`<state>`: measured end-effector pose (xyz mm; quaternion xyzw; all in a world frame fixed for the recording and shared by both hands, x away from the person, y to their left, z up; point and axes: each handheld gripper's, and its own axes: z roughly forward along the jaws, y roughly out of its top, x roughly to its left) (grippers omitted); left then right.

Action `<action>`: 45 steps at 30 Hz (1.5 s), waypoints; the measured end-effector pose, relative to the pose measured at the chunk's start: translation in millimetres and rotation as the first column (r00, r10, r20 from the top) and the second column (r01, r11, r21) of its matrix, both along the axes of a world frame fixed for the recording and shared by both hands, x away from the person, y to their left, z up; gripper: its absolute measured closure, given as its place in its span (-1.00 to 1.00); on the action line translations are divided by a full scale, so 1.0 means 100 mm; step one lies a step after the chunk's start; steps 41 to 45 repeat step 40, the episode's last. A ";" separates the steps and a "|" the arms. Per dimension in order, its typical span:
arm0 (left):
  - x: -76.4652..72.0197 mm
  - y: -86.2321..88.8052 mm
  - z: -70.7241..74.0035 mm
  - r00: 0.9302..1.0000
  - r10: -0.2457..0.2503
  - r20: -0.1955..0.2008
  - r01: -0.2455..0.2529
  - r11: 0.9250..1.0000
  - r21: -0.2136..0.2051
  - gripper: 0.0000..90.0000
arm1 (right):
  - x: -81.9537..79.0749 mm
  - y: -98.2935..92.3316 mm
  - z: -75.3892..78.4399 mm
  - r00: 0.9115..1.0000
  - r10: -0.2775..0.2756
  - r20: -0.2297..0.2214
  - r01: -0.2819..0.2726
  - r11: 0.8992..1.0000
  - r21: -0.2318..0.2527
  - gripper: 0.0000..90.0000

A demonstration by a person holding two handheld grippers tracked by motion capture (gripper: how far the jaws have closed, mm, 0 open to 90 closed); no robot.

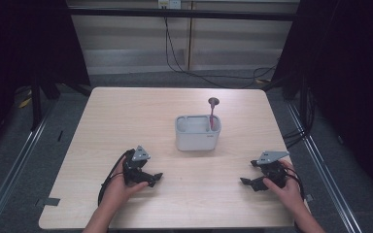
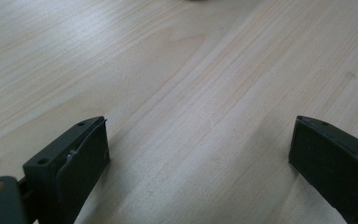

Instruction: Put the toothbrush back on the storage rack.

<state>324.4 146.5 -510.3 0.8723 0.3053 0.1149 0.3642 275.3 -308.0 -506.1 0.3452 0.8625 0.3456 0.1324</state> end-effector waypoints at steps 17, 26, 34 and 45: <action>0.00 0.00 0.00 1.000 0.001 0.001 -0.001 1.000 0.000 -0.90 | -0.04 -0.03 -0.06 0.999 -0.035 0.028 0.034 0.998 0.049 -0.68; 0.00 0.00 0.00 1.000 0.001 0.001 -0.001 1.000 -0.001 -0.90 | -0.03 -0.03 -0.06 0.999 -0.036 0.026 0.034 0.998 0.050 -0.68; 0.00 0.00 0.00 1.000 0.002 0.001 -0.002 1.000 -0.001 -0.90 | -0.03 -0.03 -0.06 0.999 -0.034 0.024 0.033 0.998 0.052 -0.69; 0.00 0.00 0.00 1.000 0.001 0.001 -0.001 1.000 0.000 -0.90 | -0.02 -0.02 -0.06 0.999 -0.044 0.022 0.043 0.998 0.050 -0.70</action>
